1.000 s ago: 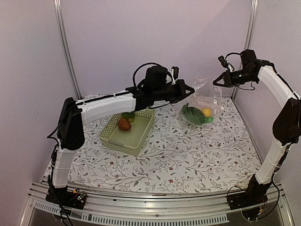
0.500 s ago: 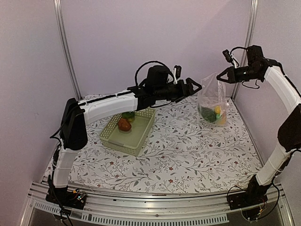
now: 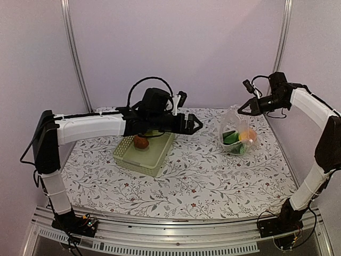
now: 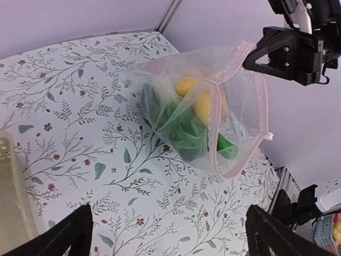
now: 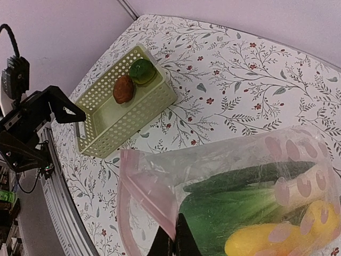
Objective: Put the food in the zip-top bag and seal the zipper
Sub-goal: Adjust the zipper food storage bag at the center of the board, then pick up the fake vegetable from the bin, then place the fake vegetable in the zipper food storage bag, then adjust the zipper food storage bag at the center of the board.
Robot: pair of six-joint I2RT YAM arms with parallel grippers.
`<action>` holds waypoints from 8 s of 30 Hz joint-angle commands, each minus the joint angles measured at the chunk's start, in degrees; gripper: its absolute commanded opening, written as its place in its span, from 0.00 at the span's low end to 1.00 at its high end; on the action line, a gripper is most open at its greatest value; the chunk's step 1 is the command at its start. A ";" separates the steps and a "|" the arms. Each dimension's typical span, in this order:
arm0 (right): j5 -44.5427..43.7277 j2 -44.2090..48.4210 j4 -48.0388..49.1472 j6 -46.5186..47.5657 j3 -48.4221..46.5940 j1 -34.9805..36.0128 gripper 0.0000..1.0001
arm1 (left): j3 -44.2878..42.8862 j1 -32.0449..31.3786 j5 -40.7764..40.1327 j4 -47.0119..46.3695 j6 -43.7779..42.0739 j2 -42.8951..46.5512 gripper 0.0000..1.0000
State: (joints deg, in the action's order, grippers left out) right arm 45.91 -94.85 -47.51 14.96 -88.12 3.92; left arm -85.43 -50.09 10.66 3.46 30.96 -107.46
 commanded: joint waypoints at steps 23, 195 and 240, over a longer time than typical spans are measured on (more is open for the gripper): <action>2.08 3.57 2.39 1.84 2.86 0.35 0.00 | 12.61 15.84 -27.97 15.33 14.64 5.11 0.85; 1.17 2.41 0.65 -0.72 -1.45 2.91 0.00 | -17.75 -8.92 -13.95 2.01 15.96 -14.72 0.69; -8.03 0.90 -3.66 -1.54 -18.19 -1.81 0.00 | -34.74 -5.57 4.97 0.26 20.30 -24.88 0.00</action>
State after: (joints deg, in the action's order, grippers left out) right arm 39.35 -93.67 -51.72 14.22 -101.21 2.24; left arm -116.49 -55.66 15.84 2.15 53.08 -132.14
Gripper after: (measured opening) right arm 0.004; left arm 0.006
